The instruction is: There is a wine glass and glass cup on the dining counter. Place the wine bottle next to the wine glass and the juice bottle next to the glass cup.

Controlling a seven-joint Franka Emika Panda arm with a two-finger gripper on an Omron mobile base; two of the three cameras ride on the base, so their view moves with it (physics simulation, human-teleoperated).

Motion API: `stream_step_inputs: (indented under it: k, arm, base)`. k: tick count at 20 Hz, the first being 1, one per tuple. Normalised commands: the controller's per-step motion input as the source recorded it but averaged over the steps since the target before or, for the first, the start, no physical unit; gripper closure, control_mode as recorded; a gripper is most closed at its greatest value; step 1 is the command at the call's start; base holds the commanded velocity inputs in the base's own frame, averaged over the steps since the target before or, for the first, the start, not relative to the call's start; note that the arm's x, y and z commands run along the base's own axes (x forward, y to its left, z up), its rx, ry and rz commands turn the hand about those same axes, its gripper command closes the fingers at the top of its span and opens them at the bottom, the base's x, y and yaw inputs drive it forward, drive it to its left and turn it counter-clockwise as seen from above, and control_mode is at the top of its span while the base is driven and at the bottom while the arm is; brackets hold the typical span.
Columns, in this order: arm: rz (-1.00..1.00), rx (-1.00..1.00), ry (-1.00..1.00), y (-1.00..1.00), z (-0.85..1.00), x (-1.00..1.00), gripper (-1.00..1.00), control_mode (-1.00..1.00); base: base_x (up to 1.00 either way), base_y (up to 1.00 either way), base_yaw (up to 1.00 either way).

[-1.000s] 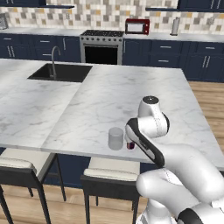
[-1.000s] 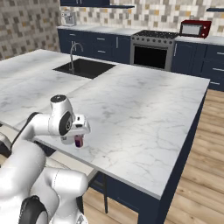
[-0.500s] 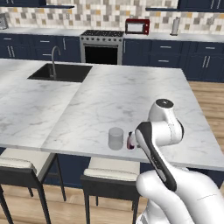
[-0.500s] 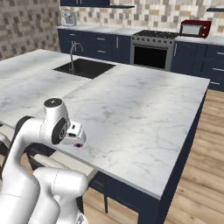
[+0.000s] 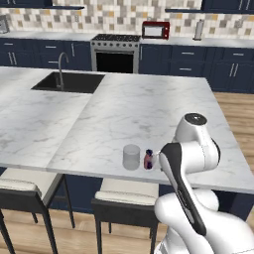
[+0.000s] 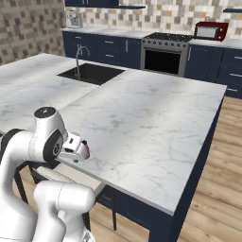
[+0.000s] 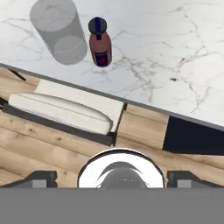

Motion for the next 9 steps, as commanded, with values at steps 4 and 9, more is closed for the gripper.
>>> stream_step_inputs:
  k: [4,9]
  arm:
    - [0.00,0.00,-0.07,-0.16,0.25,-0.32,-1.00,-1.00]
    - [0.14,-0.08,-0.28,-0.34,0.05,-0.25,-1.00,-1.00]
  base:
    - [0.00,0.00,0.00]
    - [0.00,0.00,0.00]
